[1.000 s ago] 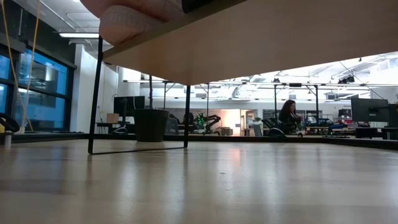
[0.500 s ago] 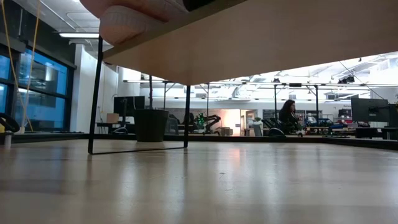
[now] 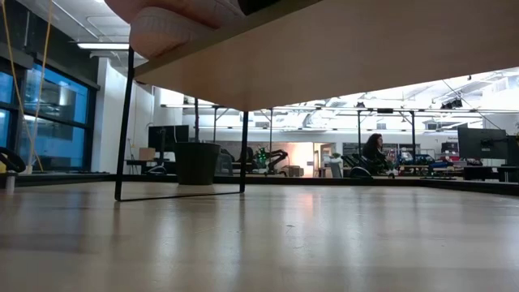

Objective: Pick and place slides into the shelf
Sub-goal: Return to Home Position

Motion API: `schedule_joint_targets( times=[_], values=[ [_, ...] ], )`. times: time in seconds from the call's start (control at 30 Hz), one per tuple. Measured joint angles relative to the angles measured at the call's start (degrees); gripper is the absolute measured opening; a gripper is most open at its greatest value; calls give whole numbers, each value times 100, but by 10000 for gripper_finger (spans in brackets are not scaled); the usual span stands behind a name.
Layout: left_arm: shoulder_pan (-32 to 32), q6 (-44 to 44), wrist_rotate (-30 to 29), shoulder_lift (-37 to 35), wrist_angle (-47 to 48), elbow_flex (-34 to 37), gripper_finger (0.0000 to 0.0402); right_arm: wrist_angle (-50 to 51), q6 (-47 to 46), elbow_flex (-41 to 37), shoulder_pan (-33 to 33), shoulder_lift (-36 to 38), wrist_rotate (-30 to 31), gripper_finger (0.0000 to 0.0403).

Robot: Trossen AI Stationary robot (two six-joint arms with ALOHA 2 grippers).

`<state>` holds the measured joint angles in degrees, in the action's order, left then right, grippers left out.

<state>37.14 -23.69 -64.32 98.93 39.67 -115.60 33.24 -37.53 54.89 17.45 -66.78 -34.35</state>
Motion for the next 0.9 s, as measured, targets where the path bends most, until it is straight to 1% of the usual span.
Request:
schedule_joint_targets(
  times=[0.13,0.2,0.23,0.33,0.43,0.5,0.63,0.7,0.73,0.77,0.9],
  values=[
    [-6,236,300,-112,3,1,156,0,5,0,494,469,-49,195],
    [-53,519,575,-237,-14,-1,156,-43,38,0,761,826,-144,195],
    [-90,679,790,-302,-16,-1,156,-84,55,0,878,1031,-157,194],
    [-327,1322,1794,-505,-180,-1,154,-463,139,0,1078,1631,-188,183],
    [-695,1980,2858,-635,-511,-4,142,-957,17,4,1103,2165,-120,155],
    [-960,2307,3394,-683,-606,-4,131,-1187,-105,7,1062,2423,77,129],
    [-1539,2730,4165,-734,-600,-4,106,-1355,-77,7,926,2738,388,62],
    [-1851,2946,4436,-756,-653,-4,92,-1457,-32,7,857,2802,396,25],
    [-2005,3032,4590,-760,-677,-4,84,-1525,8,7,830,2824,387,13],
    [-2167,3116,4782,-760,-695,-4,76,-1626,38,7,799,2836,387,7],
    [-2861,3293,5525,-754,-722,-4,32,-2070,55,7,752,2879,388,17]
  ],
)
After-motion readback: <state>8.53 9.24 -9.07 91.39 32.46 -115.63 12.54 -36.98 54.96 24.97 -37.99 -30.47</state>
